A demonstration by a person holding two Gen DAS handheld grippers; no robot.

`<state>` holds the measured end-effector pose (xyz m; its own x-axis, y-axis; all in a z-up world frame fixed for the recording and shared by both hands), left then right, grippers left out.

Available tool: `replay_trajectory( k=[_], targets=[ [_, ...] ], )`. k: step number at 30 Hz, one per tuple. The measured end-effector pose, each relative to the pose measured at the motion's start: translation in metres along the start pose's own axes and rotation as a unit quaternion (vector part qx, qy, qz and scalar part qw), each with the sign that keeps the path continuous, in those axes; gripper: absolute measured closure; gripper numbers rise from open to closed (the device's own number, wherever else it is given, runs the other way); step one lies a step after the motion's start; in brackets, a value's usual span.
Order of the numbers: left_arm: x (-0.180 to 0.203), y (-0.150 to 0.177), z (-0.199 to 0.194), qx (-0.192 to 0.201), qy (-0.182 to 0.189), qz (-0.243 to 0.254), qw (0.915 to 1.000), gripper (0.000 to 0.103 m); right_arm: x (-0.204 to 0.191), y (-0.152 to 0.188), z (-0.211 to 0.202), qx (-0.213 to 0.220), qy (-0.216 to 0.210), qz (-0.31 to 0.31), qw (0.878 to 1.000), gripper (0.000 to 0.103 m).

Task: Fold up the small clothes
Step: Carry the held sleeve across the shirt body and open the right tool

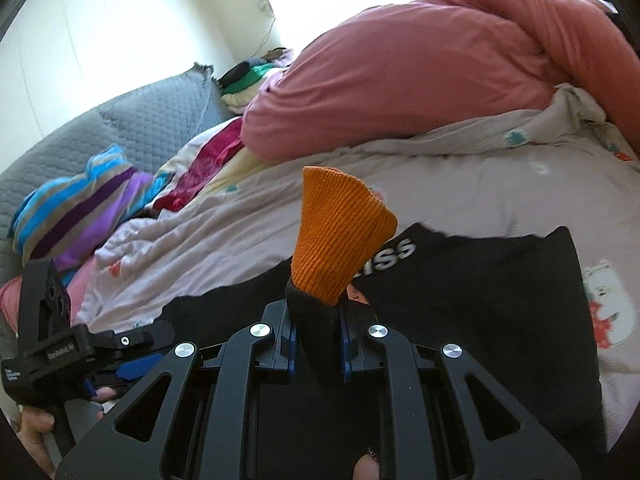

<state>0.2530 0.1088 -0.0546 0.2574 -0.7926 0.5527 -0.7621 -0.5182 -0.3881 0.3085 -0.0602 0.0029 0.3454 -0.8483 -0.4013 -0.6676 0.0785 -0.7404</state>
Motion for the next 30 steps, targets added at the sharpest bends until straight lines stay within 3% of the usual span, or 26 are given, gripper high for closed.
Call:
replay_trajectory(
  k=[3,7,9,13,16,20,22,23,24,25,30],
  targets=[
    [0.001,-0.001,-0.001,0.003,0.013,-0.003,0.9999,0.009,-0.010,0.007,0.011,-0.013,-0.015,-0.003,1.000,0.086],
    [0.004,0.000,0.001,-0.002,0.038,-0.011,0.9992,0.013,-0.024,0.019,0.019,-0.039,-0.040,-0.015,0.998,0.064],
    [0.006,0.002,0.004,-0.007,0.045,-0.011,0.9989,0.015,-0.033,0.024,0.014,-0.046,-0.062,-0.027,0.997,0.058],
    [0.009,0.008,0.014,-0.020,0.051,-0.009,0.9984,0.028,-0.034,0.025,-0.003,-0.044,-0.067,-0.046,0.996,0.056],
    [0.010,0.015,0.027,-0.034,0.034,0.000,0.9989,0.034,-0.018,0.024,-0.016,-0.043,-0.053,-0.034,0.997,0.051],
    [0.009,0.026,0.044,-0.040,-0.008,0.025,0.9989,0.051,0.011,0.025,-0.032,-0.038,-0.023,-0.018,0.999,0.048],
    [0.010,0.030,0.048,-0.037,-0.026,0.041,0.9981,0.052,0.026,0.027,-0.040,-0.035,-0.008,-0.008,0.999,0.046],
    [0.012,0.032,0.049,-0.034,-0.037,0.052,0.9974,0.061,0.033,0.028,-0.043,-0.033,-0.003,-0.001,0.999,0.046],
    [0.012,0.033,0.051,-0.033,-0.040,0.060,0.9969,0.081,0.040,0.030,-0.045,-0.033,0.002,0.006,0.999,0.046],
    [0.016,0.037,0.053,-0.035,-0.041,0.069,0.9962,0.088,0.047,0.031,-0.048,-0.033,0.007,0.013,0.999,0.046],
    [0.027,0.040,0.043,-0.013,-0.052,0.115,0.9919,0.095,0.077,0.033,-0.061,-0.028,0.036,0.035,0.998,0.046]
  ],
)
Point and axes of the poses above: each gripper's, at about its wrist camera, not at the fingertips, and z roughly the way its jaws point, x to its right, y to its underside, the point moved 8 cm from there along z, roughly the way its jaws point, and after that the axes turned 3 degrees about -y, right-handed, at the moved point
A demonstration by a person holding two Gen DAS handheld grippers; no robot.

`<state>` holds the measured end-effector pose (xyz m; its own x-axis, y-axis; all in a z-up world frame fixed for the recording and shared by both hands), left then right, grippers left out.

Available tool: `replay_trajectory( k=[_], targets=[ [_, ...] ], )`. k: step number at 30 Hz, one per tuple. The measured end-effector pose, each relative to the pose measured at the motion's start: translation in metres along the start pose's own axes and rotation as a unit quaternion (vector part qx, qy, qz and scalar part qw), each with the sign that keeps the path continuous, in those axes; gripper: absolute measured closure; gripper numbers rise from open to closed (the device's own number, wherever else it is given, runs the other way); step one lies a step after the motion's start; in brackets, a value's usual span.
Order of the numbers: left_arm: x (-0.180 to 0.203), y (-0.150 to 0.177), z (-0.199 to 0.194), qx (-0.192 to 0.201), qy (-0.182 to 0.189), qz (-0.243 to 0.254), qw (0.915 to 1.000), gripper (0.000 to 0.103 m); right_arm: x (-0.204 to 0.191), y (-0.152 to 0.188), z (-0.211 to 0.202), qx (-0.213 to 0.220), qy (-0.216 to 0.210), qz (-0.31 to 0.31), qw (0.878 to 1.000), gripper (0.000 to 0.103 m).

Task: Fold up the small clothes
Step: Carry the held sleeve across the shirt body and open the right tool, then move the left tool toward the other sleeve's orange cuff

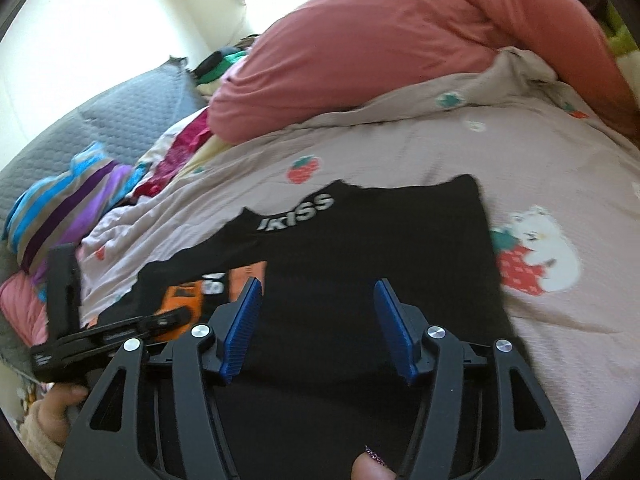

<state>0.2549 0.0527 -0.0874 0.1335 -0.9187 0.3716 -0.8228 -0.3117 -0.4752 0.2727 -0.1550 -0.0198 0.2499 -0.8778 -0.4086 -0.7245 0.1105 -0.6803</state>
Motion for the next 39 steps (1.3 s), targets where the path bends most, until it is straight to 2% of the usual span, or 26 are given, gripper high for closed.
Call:
replay_trajectory(
  k=[4,7,10,13,15,17,19,22,24,25,28,30,34,35,36,39],
  targets=[
    [-0.008,0.002,-0.007,0.010,-0.034,0.019,0.9992,0.093,0.019,-0.002,-0.004,0.003,0.031,0.000,1.000,0.046],
    [-0.018,0.002,-0.007,0.006,-0.042,0.004,0.9991,0.088,0.029,-0.001,0.001,-0.006,0.056,-0.008,0.998,0.046],
    [-0.015,-0.006,-0.026,0.045,-0.058,0.021,0.9971,0.088,0.032,0.002,0.008,-0.019,0.061,-0.013,0.998,0.046],
    [0.000,-0.010,-0.039,0.069,-0.049,0.046,0.9953,0.088,0.042,0.011,0.020,-0.046,0.070,-0.009,0.996,0.046],
    [0.010,-0.005,-0.034,0.060,-0.045,0.065,0.9951,0.085,0.047,0.018,0.026,-0.064,0.089,-0.014,0.994,0.046],
    [0.013,0.004,-0.017,0.031,-0.053,0.074,0.9954,0.084,0.047,0.023,0.031,-0.078,0.097,-0.018,0.992,0.043],
    [0.002,0.016,0.005,-0.009,-0.076,0.070,0.9946,0.082,0.047,0.027,0.033,-0.085,0.094,-0.019,0.992,0.040],
    [-0.003,0.016,0.003,-0.011,-0.057,0.048,0.9972,0.081,0.042,0.027,0.028,-0.081,0.083,-0.020,0.993,0.033],
    [-0.004,0.015,-0.006,-0.003,-0.047,0.041,0.9980,0.073,0.035,0.026,0.023,-0.074,0.071,-0.021,0.995,0.032],
    [-0.006,0.015,-0.012,0.002,-0.042,0.037,0.9984,0.065,0.030,0.026,0.020,-0.071,0.065,-0.024,0.995,0.031],
    [-0.016,0.014,-0.030,0.018,-0.045,0.026,0.9985,0.064,0.013,0.024,0.010,-0.058,0.041,-0.034,0.997,0.024],
    [-0.022,0.010,-0.038,0.031,-0.053,0.018,0.9979,0.059,0.002,0.021,0.004,-0.051,0.031,-0.043,0.997,0.020],
    [-0.029,0.006,-0.059,0.059,-0.060,0.015,0.9964,0.042,-0.017,0.019,-0.002,-0.043,0.015,-0.058,0.997,0.020],
    [-0.030,0.005,-0.062,0.064,-0.061,0.016,0.9959,0.034,-0.022,0.019,-0.003,-0.043,0.012,-0.060,0.997,0.013],
    [-0.032,0.004,-0.067,0.071,-0.065,0.017,0.9953,0.030,-0.026,0.019,-0.003,-0.044,0.008,-0.061,0.997,0.006],
    [-0.042,0.004,-0.082,0.090,-0.082,0.019,0.9924,0.030,-0.037,0.017,-0.004,-0.038,-0.002,-0.064,0.997,0.006]
  ],
)
Point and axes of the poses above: each gripper's, at about its wrist camera, not at the fingertips, and z roughly the way its jaws point, x to its right, y to its underside, the point moved 8 cm from there along z, roughly the way its jaws point, and after that the axes turned 3 degrees about -y, right-handed, at the moved point
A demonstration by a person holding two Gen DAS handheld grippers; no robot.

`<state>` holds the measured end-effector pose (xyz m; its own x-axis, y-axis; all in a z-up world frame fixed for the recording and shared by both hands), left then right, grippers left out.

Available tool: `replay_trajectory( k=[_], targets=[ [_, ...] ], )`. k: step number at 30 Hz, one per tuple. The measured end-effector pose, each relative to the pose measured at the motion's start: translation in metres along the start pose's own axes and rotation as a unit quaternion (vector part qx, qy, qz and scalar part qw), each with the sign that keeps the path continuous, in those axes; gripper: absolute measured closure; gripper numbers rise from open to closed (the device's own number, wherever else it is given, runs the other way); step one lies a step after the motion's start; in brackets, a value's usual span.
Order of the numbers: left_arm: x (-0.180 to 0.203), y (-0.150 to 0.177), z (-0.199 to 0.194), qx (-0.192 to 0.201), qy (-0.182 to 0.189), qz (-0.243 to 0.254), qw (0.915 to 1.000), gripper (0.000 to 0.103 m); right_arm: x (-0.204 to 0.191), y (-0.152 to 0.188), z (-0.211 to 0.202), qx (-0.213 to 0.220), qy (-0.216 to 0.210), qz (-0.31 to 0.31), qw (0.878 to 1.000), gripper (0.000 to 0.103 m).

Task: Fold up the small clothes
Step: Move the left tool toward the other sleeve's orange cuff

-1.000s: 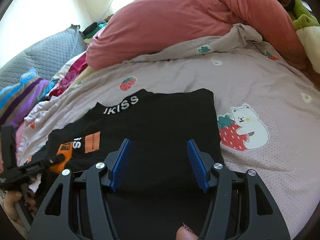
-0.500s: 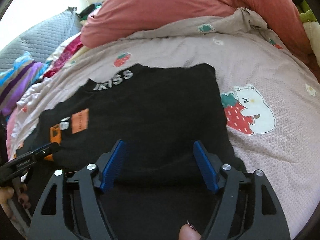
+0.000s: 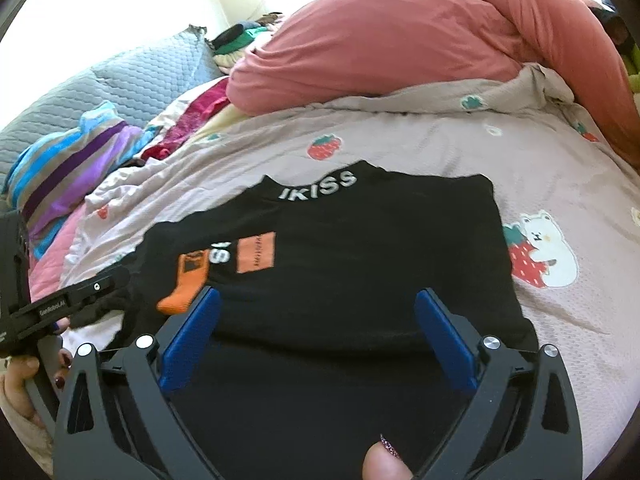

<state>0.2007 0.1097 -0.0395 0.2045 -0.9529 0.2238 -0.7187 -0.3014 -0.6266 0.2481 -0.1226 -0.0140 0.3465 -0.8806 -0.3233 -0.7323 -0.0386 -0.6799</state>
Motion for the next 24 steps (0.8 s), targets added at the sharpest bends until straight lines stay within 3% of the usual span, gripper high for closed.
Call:
replay_trajectory(
  k=[2,3,24],
  targets=[
    [-0.010,-0.001,-0.009,0.011,-0.010,-0.005,0.9999,0.014,-0.008,-0.001,0.001,0.001,-0.003,-0.004,1.000,0.006],
    [-0.017,-0.001,-0.013,0.019,-0.019,-0.007,0.9996,0.013,-0.011,-0.001,0.001,0.001,-0.005,-0.006,1.000,0.006],
    [-0.096,-0.003,-0.053,0.056,-0.068,-0.073,0.9935,0.010,-0.118,-0.007,0.017,-0.001,-0.059,-0.094,0.994,0.005]
  ],
)
Point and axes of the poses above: each gripper's, at about its wrist camera, not at the fingertips, and z roughly the way its jaws point, x to its right, y to its underside, the point moved 8 cm from there along z, roughly the way its jaws point, and after that the axes turned 3 degrees about -y, right-handed, at the moved point
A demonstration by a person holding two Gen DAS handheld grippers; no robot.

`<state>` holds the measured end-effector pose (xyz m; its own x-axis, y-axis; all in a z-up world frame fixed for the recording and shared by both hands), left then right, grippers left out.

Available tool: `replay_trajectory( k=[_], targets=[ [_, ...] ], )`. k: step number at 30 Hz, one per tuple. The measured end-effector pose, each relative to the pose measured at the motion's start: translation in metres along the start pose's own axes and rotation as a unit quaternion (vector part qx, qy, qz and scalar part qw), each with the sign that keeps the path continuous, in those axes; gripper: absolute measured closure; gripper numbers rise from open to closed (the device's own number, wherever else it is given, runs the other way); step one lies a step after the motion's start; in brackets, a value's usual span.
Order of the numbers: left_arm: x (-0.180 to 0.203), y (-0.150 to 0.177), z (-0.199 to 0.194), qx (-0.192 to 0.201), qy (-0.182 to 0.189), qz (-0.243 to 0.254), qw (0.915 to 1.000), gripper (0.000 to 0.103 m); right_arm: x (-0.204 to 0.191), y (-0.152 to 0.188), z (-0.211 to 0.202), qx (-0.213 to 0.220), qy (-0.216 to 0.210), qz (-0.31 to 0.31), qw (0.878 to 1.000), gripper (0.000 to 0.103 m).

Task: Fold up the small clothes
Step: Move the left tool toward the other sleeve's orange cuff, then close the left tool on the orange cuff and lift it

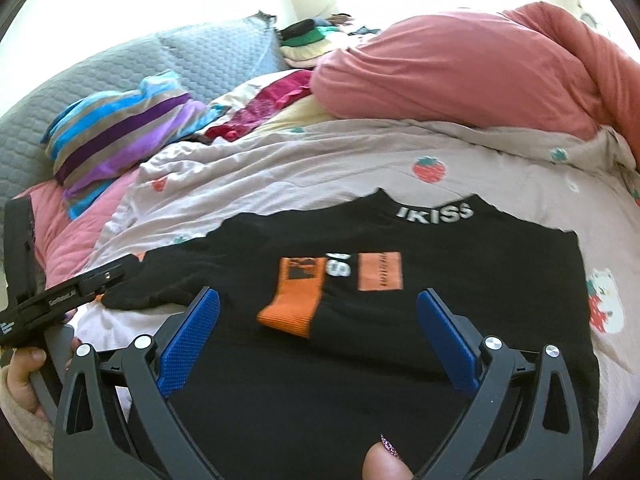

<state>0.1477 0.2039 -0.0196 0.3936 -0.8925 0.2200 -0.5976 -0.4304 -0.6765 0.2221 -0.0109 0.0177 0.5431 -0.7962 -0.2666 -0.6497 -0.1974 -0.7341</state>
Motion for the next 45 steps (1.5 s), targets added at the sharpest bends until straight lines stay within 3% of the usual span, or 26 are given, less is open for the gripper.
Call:
replay_trajectory(
  k=[9,21,29,38,45],
  targets=[
    [-0.041,-0.006,-0.007,0.007,-0.033,-0.038,0.9987,0.010,-0.043,-0.006,0.015,-0.006,-0.025,-0.039,0.999,0.005],
    [-0.100,-0.007,-0.015,0.012,-0.092,-0.098,0.9908,0.010,-0.100,-0.008,0.038,-0.021,-0.057,-0.092,0.994,0.005],
    [-0.136,0.004,-0.010,-0.013,-0.112,-0.161,0.9806,0.010,-0.130,-0.005,0.053,-0.034,-0.075,-0.112,0.990,0.005],
    [-0.156,0.015,-0.002,-0.035,-0.113,-0.203,0.9719,0.010,-0.159,0.013,0.076,-0.070,-0.090,-0.148,0.982,0.005],
    [-0.178,0.019,0.010,-0.050,-0.139,-0.232,0.9613,0.010,-0.165,0.024,0.084,-0.079,-0.099,-0.141,0.982,0.005]
  ],
)
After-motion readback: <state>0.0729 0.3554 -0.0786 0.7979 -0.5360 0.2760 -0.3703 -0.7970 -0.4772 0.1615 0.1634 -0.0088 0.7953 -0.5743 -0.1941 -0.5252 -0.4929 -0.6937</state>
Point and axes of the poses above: each gripper's, at about its wrist camera, not at the fingertips, and z roughly the way its jaws point, x to its right, y to its underside, the point moved 8 cm from there along z, roughly the way its jaws point, and after that the axes turned 3 degrees about -y, right-handed, at the moved point
